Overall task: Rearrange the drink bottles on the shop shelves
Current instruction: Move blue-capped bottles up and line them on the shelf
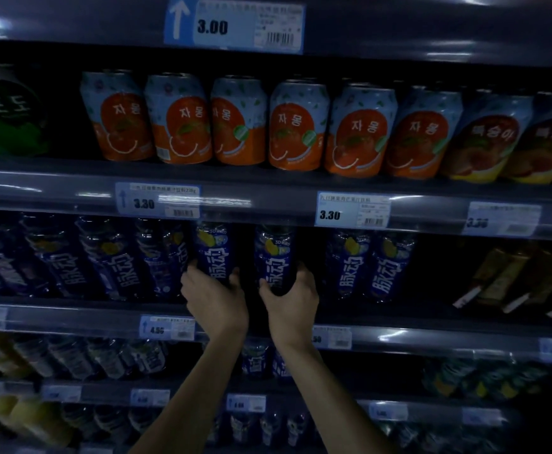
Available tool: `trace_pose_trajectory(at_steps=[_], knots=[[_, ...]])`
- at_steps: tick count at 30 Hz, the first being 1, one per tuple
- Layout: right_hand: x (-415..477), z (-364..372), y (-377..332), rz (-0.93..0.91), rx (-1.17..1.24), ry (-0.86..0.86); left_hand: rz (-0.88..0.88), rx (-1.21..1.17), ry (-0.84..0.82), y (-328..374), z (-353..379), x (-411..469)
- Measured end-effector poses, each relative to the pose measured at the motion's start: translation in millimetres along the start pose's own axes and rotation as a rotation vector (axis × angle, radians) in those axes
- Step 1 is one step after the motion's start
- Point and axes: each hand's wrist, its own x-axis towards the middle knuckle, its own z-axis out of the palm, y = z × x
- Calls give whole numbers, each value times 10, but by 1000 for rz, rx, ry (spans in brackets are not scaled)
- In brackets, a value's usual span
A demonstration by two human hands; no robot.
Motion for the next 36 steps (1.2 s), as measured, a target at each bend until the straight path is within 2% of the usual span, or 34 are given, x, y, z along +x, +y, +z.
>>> trace_pose_trajectory(at_steps=[4, 10, 16, 23, 29, 36], knots=[[9, -68, 60, -1, -14, 13, -8, 80, -36, 40, 23, 20], [36, -143, 96, 7, -23, 41, 27, 11, -99, 51, 52, -24], [56, -209, 106, -2, -65, 30, 41, -162, -177, 129, 139, -194], [-1, -236, 86, -32, -188, 64, 47, -198, -174, 111, 168, -199], [-7, -209, 35, 25, -121, 127, 7, -235, -203, 109, 168, -171], [51, -230, 65, 27, -148, 151, -14, -304, -186, 130, 181, -183]])
